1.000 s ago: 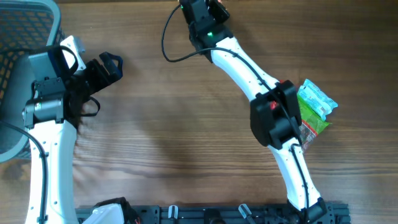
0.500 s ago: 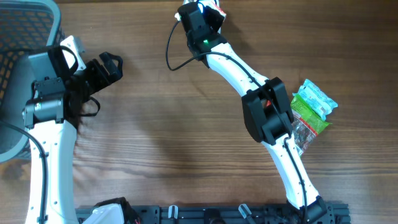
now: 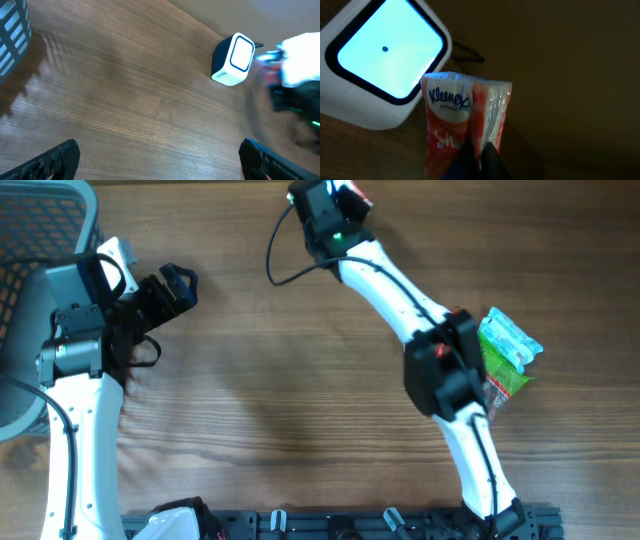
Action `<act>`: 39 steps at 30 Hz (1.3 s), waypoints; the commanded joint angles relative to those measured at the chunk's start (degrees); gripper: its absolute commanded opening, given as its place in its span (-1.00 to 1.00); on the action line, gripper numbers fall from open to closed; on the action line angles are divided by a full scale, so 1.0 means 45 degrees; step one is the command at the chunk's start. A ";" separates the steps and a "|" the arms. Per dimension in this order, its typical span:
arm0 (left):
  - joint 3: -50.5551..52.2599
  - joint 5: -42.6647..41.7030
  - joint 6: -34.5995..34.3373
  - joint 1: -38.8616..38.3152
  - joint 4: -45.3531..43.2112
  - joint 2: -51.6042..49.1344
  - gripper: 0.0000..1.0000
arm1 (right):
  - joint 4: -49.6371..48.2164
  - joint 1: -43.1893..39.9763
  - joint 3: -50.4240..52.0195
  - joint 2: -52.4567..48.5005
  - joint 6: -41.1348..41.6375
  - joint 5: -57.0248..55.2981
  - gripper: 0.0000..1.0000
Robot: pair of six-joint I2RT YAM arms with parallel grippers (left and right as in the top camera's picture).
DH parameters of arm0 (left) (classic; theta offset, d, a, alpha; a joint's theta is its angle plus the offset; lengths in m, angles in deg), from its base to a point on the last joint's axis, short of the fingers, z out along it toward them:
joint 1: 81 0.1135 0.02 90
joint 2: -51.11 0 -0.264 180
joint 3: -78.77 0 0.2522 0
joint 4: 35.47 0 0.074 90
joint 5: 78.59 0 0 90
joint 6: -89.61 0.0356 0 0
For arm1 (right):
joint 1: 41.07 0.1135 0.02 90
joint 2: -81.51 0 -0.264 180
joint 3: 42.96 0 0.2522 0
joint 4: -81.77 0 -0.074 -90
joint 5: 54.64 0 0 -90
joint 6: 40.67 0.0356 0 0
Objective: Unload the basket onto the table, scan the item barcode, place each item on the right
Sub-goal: 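Lift the tissue pack and hold it up to the white scanner, then carry the tissue pack right and set it down by the other items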
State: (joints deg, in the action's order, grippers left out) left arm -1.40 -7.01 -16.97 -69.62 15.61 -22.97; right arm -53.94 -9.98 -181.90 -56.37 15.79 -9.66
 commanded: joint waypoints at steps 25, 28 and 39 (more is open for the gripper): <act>-0.0175 0.0015 0.0219 0.0058 -0.0044 -0.0039 1.00 | 0.8913 -0.3429 0.6577 0.4294 0.9117 0.7271 0.99; -0.0175 0.0015 0.0214 0.0058 -0.0044 -0.0039 1.00 | 0.8694 -0.3424 0.6577 0.4294 0.9122 0.7456 1.00; -0.0175 0.0015 0.0219 0.0058 -0.0044 -0.0039 1.00 | 0.1545 -0.3429 0.6577 0.4294 0.9122 0.7456 1.00</act>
State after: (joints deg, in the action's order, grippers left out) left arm -1.40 -7.05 -16.97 -69.62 15.54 -23.00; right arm -41.20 -25.48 -151.72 -36.64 55.98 23.37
